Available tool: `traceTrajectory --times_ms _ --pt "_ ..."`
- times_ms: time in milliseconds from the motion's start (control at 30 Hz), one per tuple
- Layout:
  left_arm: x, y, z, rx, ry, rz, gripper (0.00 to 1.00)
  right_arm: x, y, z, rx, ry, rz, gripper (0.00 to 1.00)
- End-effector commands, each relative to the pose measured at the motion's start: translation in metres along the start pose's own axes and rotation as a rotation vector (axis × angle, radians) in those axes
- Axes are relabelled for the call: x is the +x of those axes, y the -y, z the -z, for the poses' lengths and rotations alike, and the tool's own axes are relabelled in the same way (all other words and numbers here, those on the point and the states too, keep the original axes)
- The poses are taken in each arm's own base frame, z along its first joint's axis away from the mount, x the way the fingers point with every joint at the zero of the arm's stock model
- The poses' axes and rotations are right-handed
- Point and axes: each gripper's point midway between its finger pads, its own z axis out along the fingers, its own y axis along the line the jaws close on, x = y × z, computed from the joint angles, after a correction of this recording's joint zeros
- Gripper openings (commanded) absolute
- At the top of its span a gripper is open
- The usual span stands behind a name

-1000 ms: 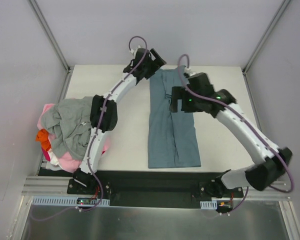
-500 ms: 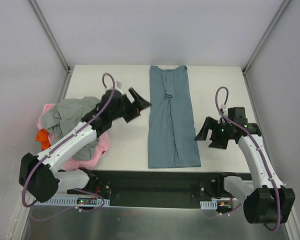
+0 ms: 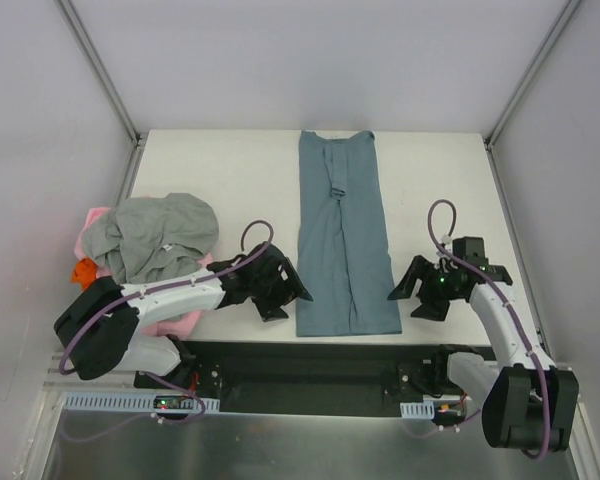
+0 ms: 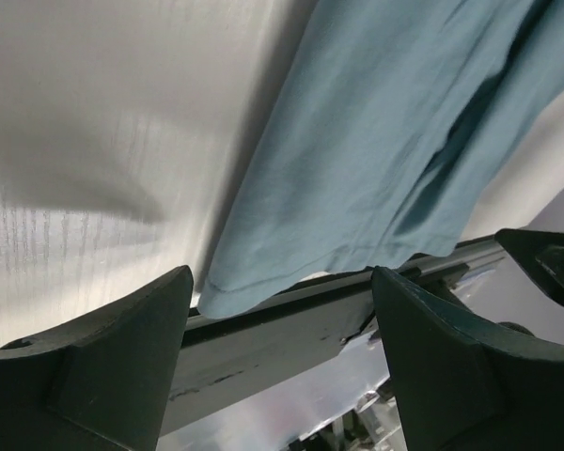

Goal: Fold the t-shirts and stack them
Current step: Grab the bottom of the folded rectangular tshirt with both arms

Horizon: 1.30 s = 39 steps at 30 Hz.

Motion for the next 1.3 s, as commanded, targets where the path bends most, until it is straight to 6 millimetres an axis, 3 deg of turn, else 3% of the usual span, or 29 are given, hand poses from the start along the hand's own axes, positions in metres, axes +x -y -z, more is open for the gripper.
traceTrajectory --times_ms 0,167,300,567,733,967,1033,1100,1233,1267 --pt "0.013 -0.002 -0.007 -0.022 -0.043 0.037 0.77 0.009 0.029 -0.009 0.142 -0.015 -0.069 0.87" --pt "0.01 -0.025 -0.009 -0.062 -0.012 0.056 0.75 0.018 0.031 -0.02 0.126 -0.024 -0.141 0.82" --pt "0.022 -0.032 -0.016 -0.098 -0.063 0.052 0.69 0.029 0.053 -0.027 0.206 -0.026 -0.167 0.68" --pt "0.039 -0.053 -0.028 -0.145 -0.102 0.124 0.53 0.027 0.047 -0.029 0.184 -0.058 -0.156 0.56" --pt "0.042 -0.064 -0.025 -0.159 -0.098 0.163 0.51 0.028 0.045 -0.031 0.196 -0.095 -0.128 0.49" --pt "0.045 -0.068 -0.028 -0.189 -0.11 0.158 0.41 0.032 0.04 -0.032 0.181 -0.116 -0.118 0.4" --pt "0.045 -0.066 -0.03 -0.19 -0.113 0.154 0.31 0.033 0.04 -0.032 0.181 -0.113 -0.115 0.39" --pt "0.045 -0.064 -0.03 -0.188 -0.115 0.142 0.29 0.032 0.038 -0.033 0.172 -0.116 -0.115 0.34" --pt "0.046 -0.067 -0.03 -0.199 -0.12 0.15 0.09 0.034 0.034 -0.035 0.153 -0.13 -0.109 0.22" --pt "0.046 -0.067 -0.03 -0.2 -0.122 0.151 0.0 0.034 0.034 -0.035 0.153 -0.129 -0.107 0.17"
